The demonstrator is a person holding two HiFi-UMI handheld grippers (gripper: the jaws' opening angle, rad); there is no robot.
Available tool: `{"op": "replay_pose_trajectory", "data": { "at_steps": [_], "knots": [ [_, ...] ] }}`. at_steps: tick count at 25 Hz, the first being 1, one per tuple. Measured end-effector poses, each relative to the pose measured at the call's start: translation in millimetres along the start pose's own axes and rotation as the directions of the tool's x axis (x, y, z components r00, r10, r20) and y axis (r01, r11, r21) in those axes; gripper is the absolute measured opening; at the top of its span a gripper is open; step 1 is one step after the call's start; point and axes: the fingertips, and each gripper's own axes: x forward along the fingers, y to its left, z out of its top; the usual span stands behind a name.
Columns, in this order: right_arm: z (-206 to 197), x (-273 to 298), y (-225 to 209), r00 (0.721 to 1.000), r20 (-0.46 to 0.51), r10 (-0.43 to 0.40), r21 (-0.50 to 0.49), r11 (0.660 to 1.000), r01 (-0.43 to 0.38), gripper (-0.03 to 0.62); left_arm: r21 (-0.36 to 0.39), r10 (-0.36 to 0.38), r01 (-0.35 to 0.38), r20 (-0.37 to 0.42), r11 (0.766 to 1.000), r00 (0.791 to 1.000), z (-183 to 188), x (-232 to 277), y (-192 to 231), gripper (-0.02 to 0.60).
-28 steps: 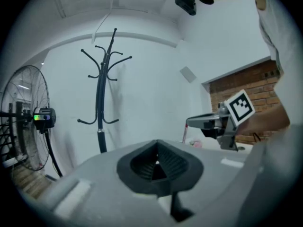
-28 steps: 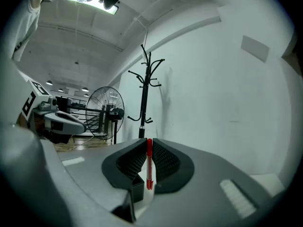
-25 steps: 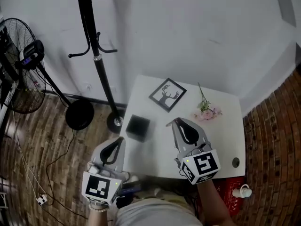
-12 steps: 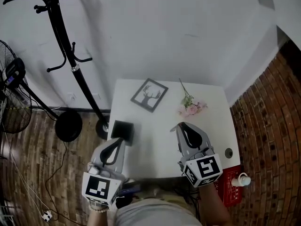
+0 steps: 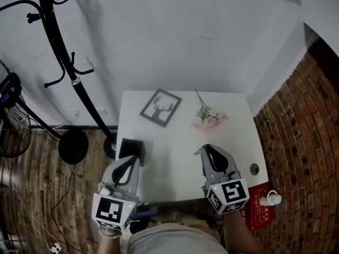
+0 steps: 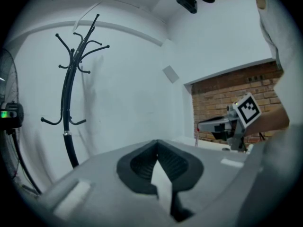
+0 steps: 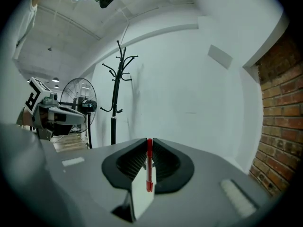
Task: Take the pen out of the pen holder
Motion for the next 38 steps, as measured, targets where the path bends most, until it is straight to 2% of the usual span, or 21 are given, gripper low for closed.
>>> {"op": "replay_pose_trajectory", "data": {
  "at_steps": [6,11,23,28,32,38],
  "knots": [
    [-8,-2,-2,1.0,-0.028,-0.005,0.008,1.0,0.006,0.037,0.011,-0.006,0.006,0.005,1.0,1.0,0,5,-1,-0.005],
    [-10,-2,0,0.999,-0.036,0.005,0.007,1.0,-0.004,0.037,0.01,0.003,-0.003,-0.027,1.0,1.0,-2,4,-1,-0.005],
    [-8,-2,2,0.999,-0.035,0.019,-0.004,1.0,-0.019,0.037,-0.008,0.011,-0.011,-0.012,1.0,1.0,-3,2,-5,-0.005],
    [-8,-3,3,0.999,-0.034,0.018,-0.007,1.0,-0.019,0.037,0.035,0.006,-0.006,0.0,0.999,1.0,-1,3,-4,-0.005],
    [-7,-3,4,0.999,-0.03,0.022,-0.012,1.0,-0.022,0.037,0.013,0.01,-0.009,-0.037,1.0,0.999,-5,1,-4,-0.005],
    [-2,-2,8,0.999,-0.019,0.031,-0.02,0.999,-0.031,0.037,0.02,0.01,-0.01,-0.005,1.0,1.0,-3,0,-3,-0.005]
  ]
}}
